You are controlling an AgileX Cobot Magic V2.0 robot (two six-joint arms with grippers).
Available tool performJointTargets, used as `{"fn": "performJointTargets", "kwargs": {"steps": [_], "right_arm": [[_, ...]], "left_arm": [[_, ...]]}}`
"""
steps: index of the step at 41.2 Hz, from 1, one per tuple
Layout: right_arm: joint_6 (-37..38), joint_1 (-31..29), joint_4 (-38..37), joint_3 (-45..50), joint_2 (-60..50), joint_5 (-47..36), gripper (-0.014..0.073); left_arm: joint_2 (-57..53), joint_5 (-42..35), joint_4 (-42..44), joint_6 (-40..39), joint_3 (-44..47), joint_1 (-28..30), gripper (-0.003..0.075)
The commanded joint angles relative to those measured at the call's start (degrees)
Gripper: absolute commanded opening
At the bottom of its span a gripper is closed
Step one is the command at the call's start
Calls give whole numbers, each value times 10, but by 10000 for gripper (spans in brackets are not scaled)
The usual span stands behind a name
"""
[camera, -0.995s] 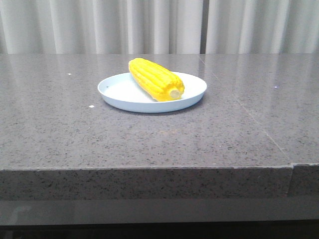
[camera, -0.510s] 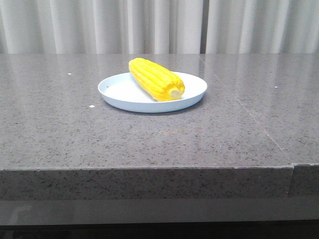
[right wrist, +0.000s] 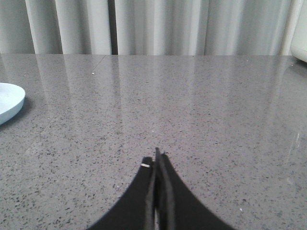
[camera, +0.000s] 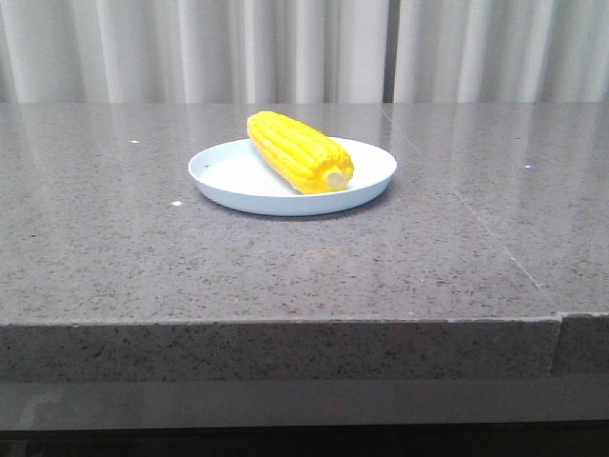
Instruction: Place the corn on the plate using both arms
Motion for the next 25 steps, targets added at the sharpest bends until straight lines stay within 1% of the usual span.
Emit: {"fn": "performJointTargets", "kwargs": {"steps": [1, 7, 25], "right_arm": [[-5, -2, 1, -9, -7, -51, -68], [-5, 15, 1, -9, -7, -51, -68], [-5, 14, 1, -9, -7, -50, -68]], "left_arm": [[-11, -41, -5, 1, 2, 1, -20], [-11, -41, -5, 1, 2, 1, -20], [-11, -41, -5, 1, 2, 1, -20]]}}
